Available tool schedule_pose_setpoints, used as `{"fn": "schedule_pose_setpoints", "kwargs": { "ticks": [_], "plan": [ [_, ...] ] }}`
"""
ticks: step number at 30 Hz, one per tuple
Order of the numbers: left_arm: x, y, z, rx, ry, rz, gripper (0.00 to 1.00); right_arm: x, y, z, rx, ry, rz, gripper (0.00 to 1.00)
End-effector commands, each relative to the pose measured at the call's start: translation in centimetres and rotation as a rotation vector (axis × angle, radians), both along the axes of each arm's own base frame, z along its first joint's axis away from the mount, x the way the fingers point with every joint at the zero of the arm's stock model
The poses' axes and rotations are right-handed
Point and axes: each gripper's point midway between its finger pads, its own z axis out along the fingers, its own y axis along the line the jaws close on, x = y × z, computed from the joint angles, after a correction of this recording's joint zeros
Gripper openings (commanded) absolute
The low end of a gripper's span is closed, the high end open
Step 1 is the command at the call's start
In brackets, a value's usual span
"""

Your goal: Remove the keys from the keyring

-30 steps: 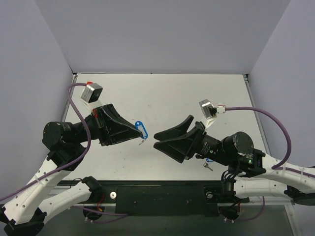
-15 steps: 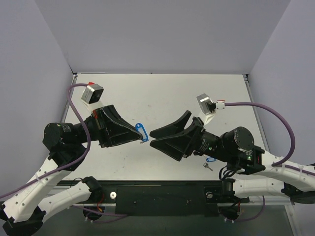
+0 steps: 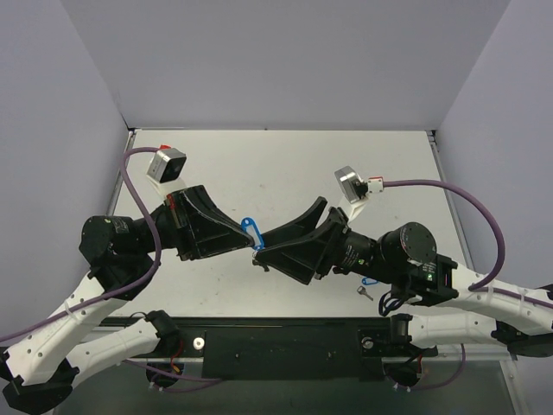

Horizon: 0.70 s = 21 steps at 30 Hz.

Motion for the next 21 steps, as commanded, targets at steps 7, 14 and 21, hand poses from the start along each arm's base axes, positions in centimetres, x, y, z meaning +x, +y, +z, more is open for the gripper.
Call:
{"fn": "schedule_pose_setpoints", "kwargs": {
  "ticks": [7,14,21],
  "plan": [
    [-0.74,0.43,1.65,-0.067,-0.041,0.008,0.00,-1.17,-0.93,3.67,0.128,-0.036,0.049,0.36],
    [-0.60,0.40,1.71,-0.065,-0.032,0.019,0.00,-1.12,-1.18,3.29,0.129,-0.029,0.046,0.20],
    [-0.29,0.50,1.81,-0.065,-0.029,0.047,0.00,-0.97,-1.65,3.02,0.136,-0.021,0.033,0.25]
  ]
}}
